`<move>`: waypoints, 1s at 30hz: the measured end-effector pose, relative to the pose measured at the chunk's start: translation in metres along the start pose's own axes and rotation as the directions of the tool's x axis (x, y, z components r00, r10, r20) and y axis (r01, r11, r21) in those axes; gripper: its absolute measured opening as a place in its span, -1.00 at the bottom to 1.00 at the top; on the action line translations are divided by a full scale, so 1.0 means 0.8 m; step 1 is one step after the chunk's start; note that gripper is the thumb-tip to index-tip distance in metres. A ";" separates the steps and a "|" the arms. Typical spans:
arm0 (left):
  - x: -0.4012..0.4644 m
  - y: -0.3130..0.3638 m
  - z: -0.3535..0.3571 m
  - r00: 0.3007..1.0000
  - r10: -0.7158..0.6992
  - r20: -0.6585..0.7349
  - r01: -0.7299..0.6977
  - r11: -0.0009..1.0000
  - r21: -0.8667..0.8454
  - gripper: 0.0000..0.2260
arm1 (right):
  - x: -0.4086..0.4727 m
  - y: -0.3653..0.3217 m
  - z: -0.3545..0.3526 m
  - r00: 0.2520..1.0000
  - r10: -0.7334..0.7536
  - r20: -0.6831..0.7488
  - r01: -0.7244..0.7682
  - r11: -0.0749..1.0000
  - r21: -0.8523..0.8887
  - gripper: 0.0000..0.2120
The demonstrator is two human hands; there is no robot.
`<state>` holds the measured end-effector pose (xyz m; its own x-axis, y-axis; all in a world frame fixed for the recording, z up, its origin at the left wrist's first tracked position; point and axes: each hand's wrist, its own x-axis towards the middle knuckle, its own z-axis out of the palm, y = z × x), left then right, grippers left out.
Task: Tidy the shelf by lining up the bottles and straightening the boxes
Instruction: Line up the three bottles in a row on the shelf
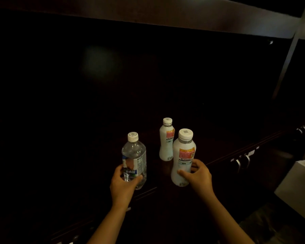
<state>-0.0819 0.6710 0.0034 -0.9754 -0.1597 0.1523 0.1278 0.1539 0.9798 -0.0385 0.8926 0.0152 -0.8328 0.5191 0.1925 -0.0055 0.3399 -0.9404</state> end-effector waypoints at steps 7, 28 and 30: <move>0.057 -0.026 0.066 0.997 -0.022 -0.072 0.023 1.000 0.020 -0.43 | 0.109 0.039 0.009 0.997 -0.045 0.060 0.046 0.999 -0.020 -0.52; 0.124 -0.056 0.160 0.962 -0.046 -0.270 0.074 0.993 0.093 -0.40 | 0.272 0.104 0.031 0.968 -0.059 0.244 0.072 0.996 -0.044 -0.56; 0.123 -0.056 0.160 0.961 -0.059 -0.272 0.085 0.993 0.087 -0.39 | 0.272 0.106 0.033 0.967 -0.061 0.249 0.073 0.997 -0.039 -0.55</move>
<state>-0.2066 0.7734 -0.0418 -0.8955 -0.4276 0.1238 0.0279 0.2236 0.9743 -0.2346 1.0133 -0.0304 -0.9423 0.2861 0.1736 -0.0444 0.4074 -0.9122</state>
